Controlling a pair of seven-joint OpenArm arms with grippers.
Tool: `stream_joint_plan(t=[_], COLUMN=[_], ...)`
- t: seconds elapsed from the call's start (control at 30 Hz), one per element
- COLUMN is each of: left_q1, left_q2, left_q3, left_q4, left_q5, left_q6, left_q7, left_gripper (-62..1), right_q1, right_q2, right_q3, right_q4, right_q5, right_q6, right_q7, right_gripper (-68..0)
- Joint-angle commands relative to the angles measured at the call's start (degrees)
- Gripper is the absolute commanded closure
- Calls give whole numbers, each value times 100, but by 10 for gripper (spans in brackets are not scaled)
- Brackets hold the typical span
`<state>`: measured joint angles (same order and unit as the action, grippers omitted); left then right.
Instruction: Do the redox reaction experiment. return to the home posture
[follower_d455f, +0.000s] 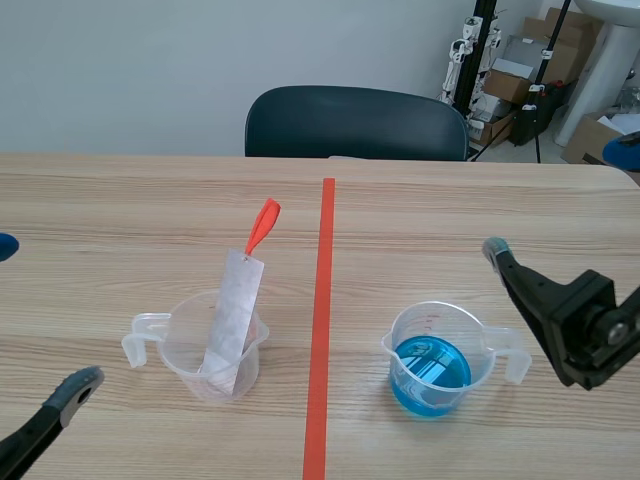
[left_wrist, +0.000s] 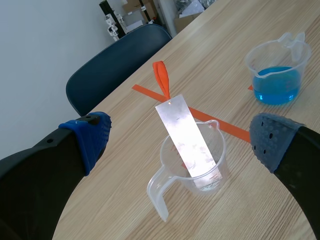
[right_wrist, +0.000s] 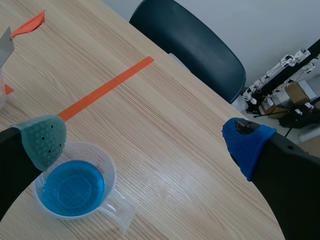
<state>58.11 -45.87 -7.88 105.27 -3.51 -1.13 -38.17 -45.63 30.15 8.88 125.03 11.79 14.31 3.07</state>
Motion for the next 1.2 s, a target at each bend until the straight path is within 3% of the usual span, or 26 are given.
stream_joint_plan(t=[0.0, 1.17], left_q1=[-20, -20], left_q2=[26, 26], left_q3=[4, 4], left_q4=[136, 136], left_q5=[-39, -63], left_q6=[15, 55], left_q7=[-105, -402], left_gripper=[-581, -581], right_q1=[-7, -7], right_q2=[13, 13], right_q3=[13, 13], right_q4=[15, 15], right_q5=[17, 15], right_q6=[-37, -37], right_q7=[68, 68], right_gripper=[-679, -679])
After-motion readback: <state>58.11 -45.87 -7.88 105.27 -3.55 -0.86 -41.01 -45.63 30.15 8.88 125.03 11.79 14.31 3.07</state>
